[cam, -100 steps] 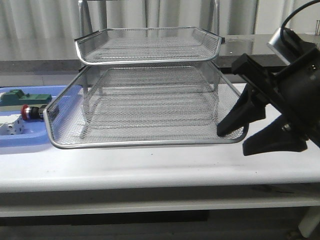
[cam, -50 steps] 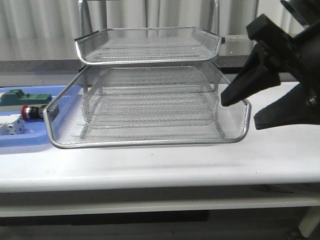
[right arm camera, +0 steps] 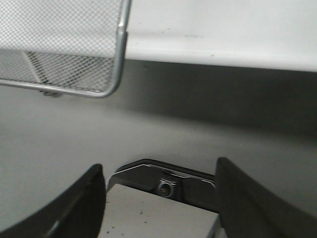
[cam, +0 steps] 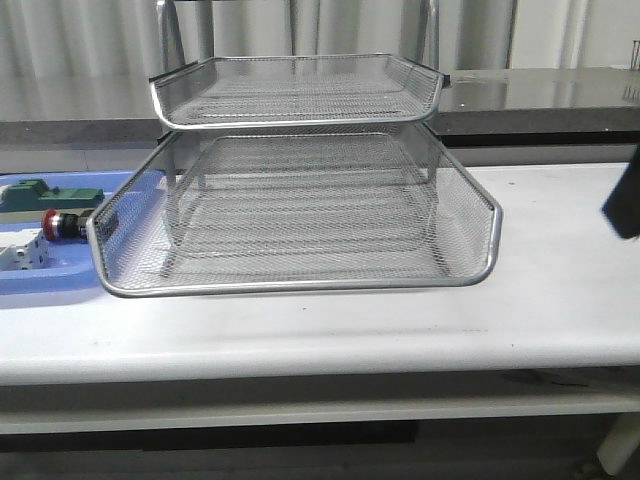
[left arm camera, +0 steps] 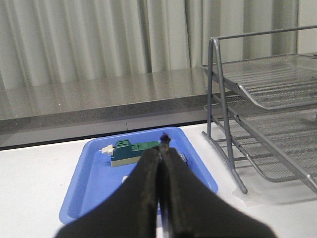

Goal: Place button on rack with both arms
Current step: 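Release the tray and withdraw the right gripper out of view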

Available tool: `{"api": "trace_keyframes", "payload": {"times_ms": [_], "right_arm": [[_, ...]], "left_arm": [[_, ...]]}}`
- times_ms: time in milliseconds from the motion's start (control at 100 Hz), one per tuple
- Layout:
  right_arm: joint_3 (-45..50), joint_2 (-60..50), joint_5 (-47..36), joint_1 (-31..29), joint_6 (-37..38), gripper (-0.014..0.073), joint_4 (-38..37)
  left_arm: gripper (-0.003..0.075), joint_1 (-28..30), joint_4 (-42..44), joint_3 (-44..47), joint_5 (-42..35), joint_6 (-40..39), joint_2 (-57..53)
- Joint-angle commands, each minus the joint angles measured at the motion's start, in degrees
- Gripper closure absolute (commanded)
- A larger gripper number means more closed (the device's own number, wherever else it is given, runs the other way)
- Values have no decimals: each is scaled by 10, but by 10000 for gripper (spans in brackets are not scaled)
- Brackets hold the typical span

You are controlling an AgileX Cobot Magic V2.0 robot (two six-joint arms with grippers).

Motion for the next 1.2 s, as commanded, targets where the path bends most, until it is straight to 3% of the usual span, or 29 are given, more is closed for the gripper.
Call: {"api": "trace_keyframes", "payload": {"times_ms": [0,230,520,810,910,1100,1190], "right_arm": [[-40,-47,23,-4,69,110,-96],[-74,-149,60,-4,147,110,-233],[-74,-269,68,-4,163,110,-247],[-74,-300,85,-4,163,118,-260],[-74,-300,86,-4,163,211,-262],[-74,-300,84,-4,163,539,-262],[-74,-300,84,-4,163,655,-262]], "left_arm": [[741,-1,-4,31,-47,-6,-18],[741,-1,-4,31,-47,-6,-18],[741,-1,-4,31,-47,-6,-18],[741,-1,-4,31,-47,-6,-18],[741,-1,-4,31,-47,-6,-18],[741,-1,-4,31,-47,-6,-18],[741,-1,-4,31,-47,-6,-18]]}}
